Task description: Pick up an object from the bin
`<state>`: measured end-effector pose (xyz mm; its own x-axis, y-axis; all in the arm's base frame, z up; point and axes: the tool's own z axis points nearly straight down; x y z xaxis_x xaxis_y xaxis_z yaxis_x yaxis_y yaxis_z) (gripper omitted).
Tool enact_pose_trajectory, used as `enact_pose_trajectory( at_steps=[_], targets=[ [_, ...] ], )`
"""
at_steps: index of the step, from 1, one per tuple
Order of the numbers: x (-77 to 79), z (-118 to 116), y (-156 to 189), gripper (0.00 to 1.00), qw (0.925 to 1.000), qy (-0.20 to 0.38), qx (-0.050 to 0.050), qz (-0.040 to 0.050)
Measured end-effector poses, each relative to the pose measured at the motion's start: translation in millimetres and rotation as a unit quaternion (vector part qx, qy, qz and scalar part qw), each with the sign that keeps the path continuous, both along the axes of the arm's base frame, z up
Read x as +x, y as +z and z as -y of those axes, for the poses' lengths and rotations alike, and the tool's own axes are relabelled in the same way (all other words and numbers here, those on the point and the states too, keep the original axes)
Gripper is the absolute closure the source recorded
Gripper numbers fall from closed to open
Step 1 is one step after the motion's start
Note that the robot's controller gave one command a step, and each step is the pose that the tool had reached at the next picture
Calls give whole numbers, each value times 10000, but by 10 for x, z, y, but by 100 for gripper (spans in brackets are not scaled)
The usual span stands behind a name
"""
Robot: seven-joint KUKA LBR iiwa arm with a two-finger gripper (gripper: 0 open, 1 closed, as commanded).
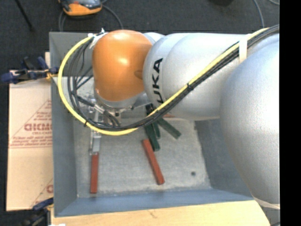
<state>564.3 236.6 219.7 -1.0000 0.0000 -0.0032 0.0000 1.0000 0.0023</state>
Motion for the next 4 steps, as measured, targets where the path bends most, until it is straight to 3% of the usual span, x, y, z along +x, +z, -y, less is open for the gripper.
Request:
enact_pose_trajectory(
  at_steps=[2,3,4],
  targets=[
    [-66,23,-849,0,9906,1369,-17,-13],
    [-136,74,-847,0,9426,3338,-19,-8],
    [-110,78,-1334,0,9293,3694,-8,11]
  ],
)
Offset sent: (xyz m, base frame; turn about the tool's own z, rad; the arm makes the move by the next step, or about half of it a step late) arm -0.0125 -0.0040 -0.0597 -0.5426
